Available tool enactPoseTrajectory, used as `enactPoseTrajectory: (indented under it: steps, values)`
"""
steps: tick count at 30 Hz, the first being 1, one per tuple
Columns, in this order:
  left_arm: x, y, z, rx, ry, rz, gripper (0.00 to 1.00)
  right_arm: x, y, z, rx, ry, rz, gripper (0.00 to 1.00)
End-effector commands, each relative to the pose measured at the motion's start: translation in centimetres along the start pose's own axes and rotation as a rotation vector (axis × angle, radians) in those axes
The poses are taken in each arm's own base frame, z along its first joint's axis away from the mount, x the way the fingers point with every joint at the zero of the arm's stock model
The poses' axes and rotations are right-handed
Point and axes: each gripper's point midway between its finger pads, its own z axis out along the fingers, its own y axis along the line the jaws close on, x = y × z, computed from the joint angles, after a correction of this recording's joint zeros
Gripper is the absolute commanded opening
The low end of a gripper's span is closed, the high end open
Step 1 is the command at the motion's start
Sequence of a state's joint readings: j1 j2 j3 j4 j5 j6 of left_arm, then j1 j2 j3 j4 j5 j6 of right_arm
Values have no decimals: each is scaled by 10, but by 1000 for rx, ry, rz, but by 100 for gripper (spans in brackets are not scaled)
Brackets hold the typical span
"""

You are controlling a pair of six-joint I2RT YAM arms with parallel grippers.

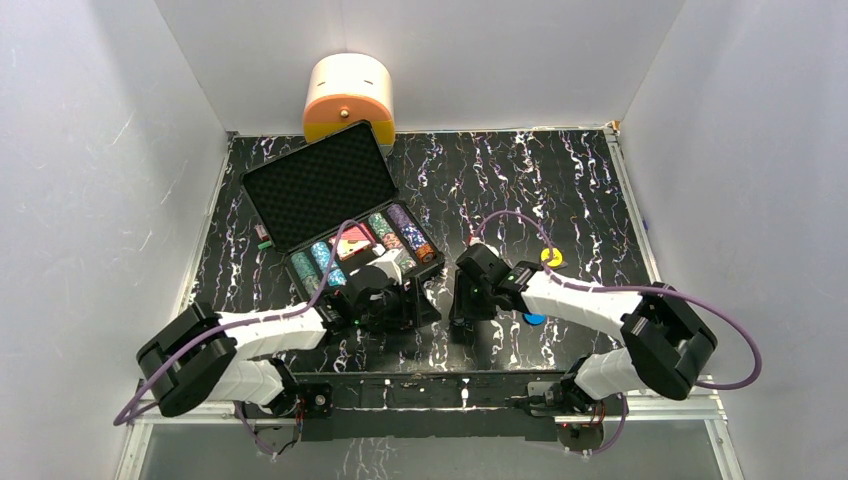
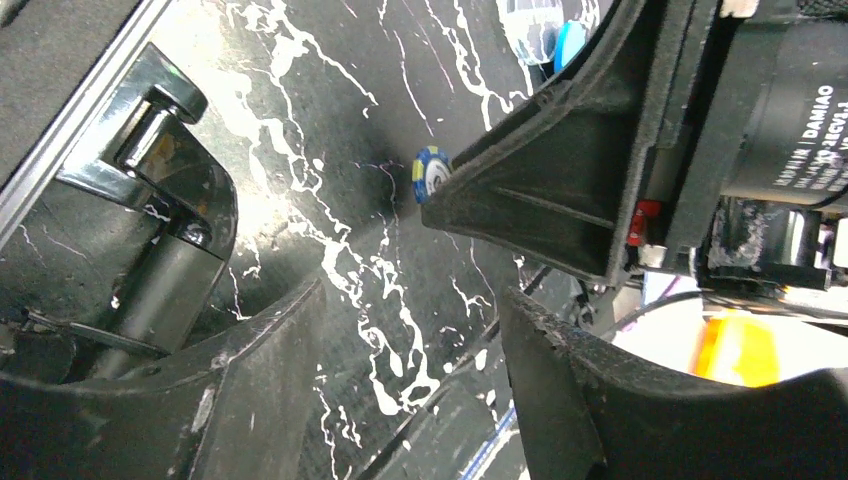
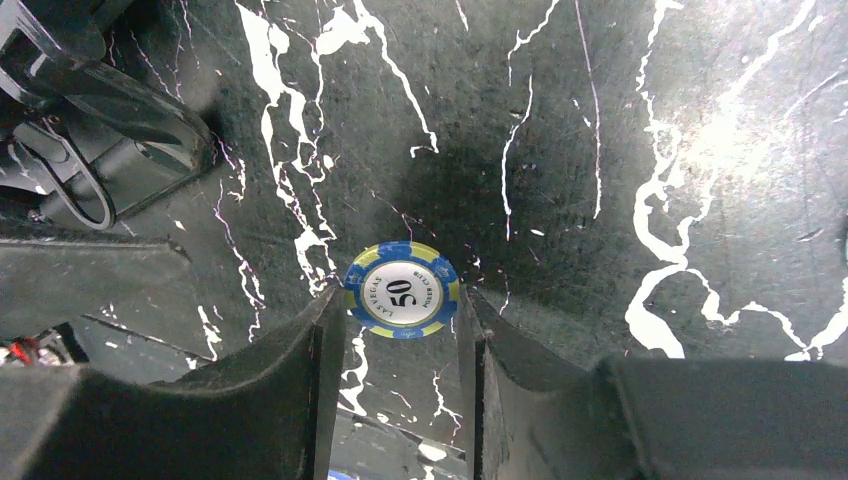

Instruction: Pack up texas hold em set

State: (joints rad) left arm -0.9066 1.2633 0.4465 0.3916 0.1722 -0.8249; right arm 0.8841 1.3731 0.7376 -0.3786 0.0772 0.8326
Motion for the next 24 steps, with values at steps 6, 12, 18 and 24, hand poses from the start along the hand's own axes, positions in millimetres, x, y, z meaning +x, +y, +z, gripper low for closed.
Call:
enactPoseTrajectory:
  steps: [6, 12, 18, 24]
  values:
    - [-7, -3, 11, -6, -135, 18, 61, -19, 35, -17, -209, -37, 183, 47]
    - [-4, -8, 14, 14, -149, 32, 65, -26, 45, -23, -266, -59, 275, 48]
    - [-9, -14, 17, 39, -184, 35, 66, -25, 50, -28, -301, -49, 354, 48]
    - [-19, -17, 21, 23, -237, 15, 51, -22, 56, -29, -343, -26, 427, 48]
